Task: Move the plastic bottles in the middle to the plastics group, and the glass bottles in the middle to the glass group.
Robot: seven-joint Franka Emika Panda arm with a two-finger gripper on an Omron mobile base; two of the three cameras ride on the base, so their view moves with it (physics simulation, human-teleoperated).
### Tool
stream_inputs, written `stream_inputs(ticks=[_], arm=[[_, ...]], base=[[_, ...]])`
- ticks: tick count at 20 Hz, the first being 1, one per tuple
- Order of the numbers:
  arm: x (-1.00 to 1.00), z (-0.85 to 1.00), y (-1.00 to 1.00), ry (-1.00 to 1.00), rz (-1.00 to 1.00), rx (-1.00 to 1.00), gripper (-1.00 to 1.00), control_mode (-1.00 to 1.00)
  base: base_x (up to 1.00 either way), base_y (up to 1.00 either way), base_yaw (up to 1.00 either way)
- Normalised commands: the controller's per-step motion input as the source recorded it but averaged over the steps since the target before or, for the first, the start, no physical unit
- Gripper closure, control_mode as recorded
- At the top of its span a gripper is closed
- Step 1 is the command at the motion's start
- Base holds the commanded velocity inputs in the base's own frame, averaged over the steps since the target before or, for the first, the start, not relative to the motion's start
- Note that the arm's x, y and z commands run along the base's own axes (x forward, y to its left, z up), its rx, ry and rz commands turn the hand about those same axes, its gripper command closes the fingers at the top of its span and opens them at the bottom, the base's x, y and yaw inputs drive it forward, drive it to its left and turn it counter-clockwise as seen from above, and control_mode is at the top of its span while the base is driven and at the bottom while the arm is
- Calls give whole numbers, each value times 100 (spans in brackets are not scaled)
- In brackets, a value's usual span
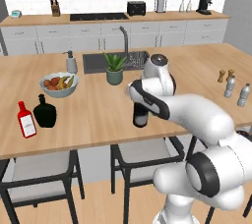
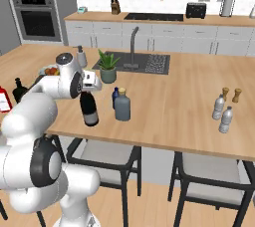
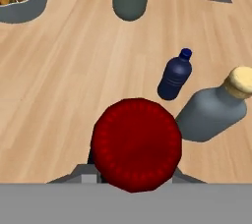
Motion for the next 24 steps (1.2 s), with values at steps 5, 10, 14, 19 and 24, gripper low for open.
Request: stream_inputs(ticks=[5,10,14,19,24], arm=[[-2,38,70,-12,7,1,100,-100],[21,36,73,-2,6,1,100,-100],[28,13,63,0,5,0,100,-100],[22,1,30,17,7,0,100,-100],[20,-12,26,5,3,0,100,-100]], base=[[0,0,0],[0,0,0],[0,0,0],[0,0,0],[0,0,0]])
